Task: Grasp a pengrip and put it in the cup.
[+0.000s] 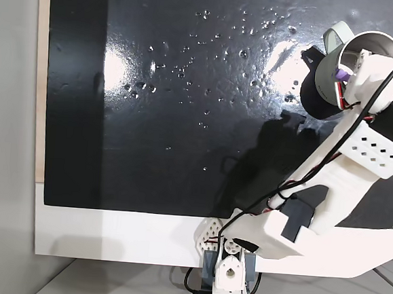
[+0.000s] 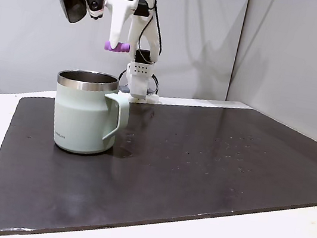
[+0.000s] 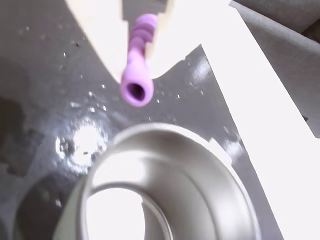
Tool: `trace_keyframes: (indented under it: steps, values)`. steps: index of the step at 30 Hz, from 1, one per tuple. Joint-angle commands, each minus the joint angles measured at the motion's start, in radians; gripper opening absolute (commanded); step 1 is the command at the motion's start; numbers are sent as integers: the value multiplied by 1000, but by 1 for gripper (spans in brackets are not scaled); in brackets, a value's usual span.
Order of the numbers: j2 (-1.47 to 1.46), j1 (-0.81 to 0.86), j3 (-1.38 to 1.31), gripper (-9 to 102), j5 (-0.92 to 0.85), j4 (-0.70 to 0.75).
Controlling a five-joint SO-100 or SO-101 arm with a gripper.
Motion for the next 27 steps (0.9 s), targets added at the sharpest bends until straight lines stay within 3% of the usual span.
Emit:
trace_keyframes:
  steps: [1,15,21,27]
  values:
    - [-61,41,-198,0,-51,6]
    - [-215,48,-402,1,-78,8]
    - [-202,46,-403,24,-55,12]
    - [-201,46,-403,27,-60,14]
